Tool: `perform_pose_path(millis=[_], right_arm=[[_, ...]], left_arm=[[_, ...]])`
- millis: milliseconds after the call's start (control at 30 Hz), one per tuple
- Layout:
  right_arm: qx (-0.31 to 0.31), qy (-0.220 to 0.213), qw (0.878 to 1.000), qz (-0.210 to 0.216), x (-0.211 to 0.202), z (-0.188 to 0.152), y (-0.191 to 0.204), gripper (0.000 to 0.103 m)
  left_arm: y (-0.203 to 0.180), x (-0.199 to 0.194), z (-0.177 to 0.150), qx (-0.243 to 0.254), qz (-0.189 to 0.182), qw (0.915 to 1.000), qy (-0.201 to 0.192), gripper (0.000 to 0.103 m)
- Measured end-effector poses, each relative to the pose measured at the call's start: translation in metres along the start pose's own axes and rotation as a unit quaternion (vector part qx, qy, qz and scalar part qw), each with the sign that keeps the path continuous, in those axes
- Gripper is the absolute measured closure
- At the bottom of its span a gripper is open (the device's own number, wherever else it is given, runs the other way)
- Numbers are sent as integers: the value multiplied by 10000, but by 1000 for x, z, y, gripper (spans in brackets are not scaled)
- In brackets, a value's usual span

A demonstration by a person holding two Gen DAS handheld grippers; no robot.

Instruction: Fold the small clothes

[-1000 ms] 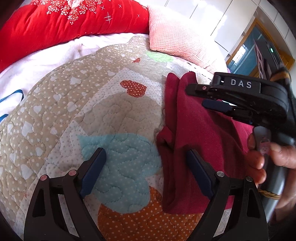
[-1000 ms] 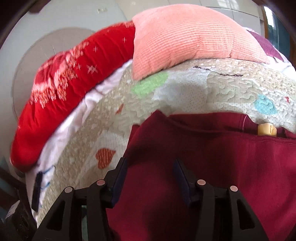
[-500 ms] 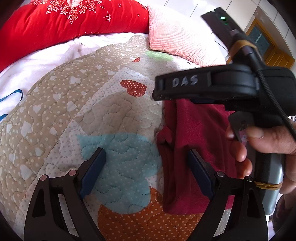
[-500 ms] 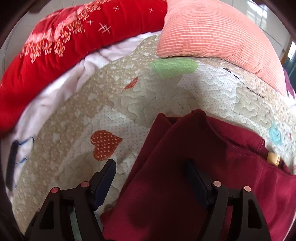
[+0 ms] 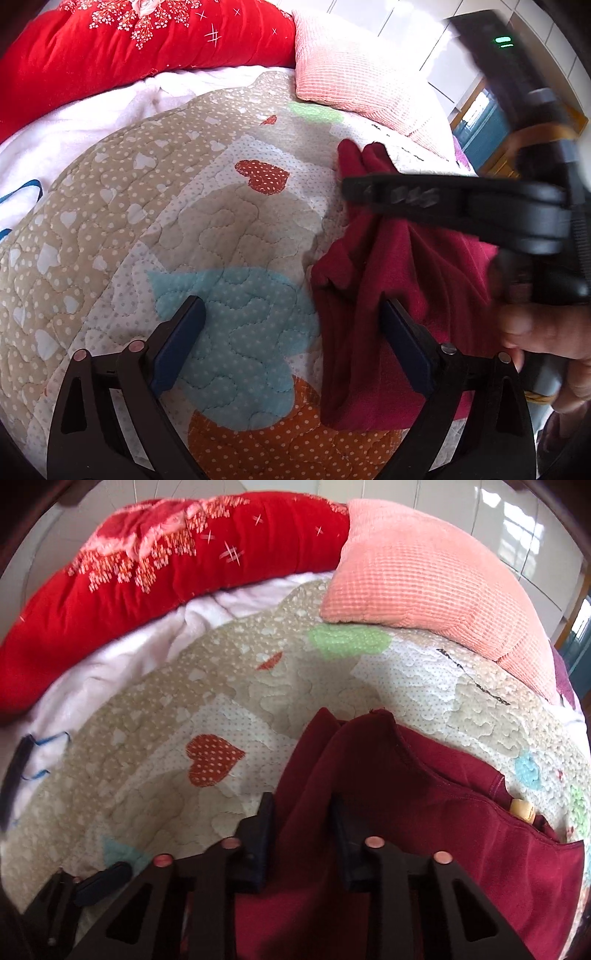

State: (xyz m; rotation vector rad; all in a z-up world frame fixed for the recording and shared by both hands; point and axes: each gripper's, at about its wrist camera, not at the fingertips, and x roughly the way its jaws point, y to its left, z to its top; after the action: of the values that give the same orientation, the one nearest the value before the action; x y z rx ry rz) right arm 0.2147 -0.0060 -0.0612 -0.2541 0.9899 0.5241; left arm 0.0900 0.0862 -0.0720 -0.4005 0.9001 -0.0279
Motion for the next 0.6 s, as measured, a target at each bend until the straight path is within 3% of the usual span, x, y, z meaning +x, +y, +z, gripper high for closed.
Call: perform_pose_path(millis=[233, 333, 367, 400, 433, 500, 600], right_arm=[[785, -329, 9931, 807, -21, -5, -28, 84], [1117, -476, 9858, 1156, -30, -9, -42, 87], [1140, -521, 9849, 1192, -33, -11, -44, 87], [1148, -560, 9845, 1203, -37, -14, -46, 88], [1134, -603, 9843, 1215, -41, -16, -48, 89], [1074, -667, 9848, 1192, -50, -22, -49, 91], [1014, -834, 9845, 1164, -72, -30, -55, 92]], left_arm=[[-5, 4, 1, 24, -99, 9999, -51, 2], [-9, 3, 1, 142, -331, 9993, -93, 3], [-12, 2, 1, 218, -542, 9982, -95, 8], [-15, 1, 0, 278, -738, 9969, -82, 25], [-19, 1, -1, 349, -971, 9947, -6, 50], [-28, 6, -4, 475, -1290, 9902, 240, 69], [-40, -3, -10, 688, -1317, 9888, 114, 82]])
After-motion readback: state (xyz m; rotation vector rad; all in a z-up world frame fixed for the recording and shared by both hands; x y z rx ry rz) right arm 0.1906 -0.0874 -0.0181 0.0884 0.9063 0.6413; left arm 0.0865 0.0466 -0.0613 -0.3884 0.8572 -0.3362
